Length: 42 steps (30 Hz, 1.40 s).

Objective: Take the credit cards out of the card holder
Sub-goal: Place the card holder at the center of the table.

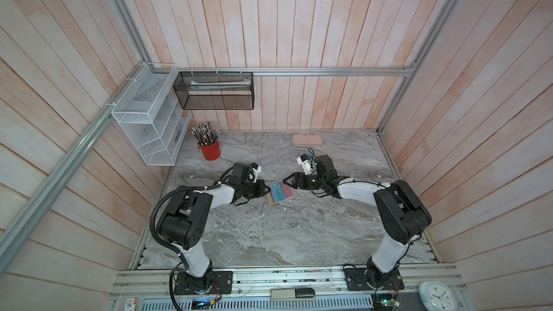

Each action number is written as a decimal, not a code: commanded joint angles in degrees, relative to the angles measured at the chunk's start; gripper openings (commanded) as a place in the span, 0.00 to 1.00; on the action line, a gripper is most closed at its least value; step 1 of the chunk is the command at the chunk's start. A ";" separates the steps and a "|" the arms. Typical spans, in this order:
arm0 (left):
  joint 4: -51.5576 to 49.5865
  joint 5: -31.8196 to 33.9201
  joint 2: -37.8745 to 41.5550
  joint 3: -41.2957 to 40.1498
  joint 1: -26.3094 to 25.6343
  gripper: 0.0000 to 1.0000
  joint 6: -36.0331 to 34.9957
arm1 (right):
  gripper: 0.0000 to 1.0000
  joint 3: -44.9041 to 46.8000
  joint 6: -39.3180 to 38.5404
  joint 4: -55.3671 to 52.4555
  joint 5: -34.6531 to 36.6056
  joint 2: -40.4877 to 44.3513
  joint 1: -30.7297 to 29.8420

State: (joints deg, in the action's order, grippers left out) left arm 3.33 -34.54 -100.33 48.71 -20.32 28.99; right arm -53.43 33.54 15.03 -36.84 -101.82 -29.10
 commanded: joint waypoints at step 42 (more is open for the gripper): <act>-7.86 2.66 17.10 4.65 2.90 1.00 7.18 | 0.65 -3.14 3.23 1.34 -1.85 -9.77 -5.94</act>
State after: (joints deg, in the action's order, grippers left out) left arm -5.93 -28.62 -84.38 51.64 -18.06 33.47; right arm -55.57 37.47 18.33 -39.92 -111.15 -34.28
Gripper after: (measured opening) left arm 0.998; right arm 0.657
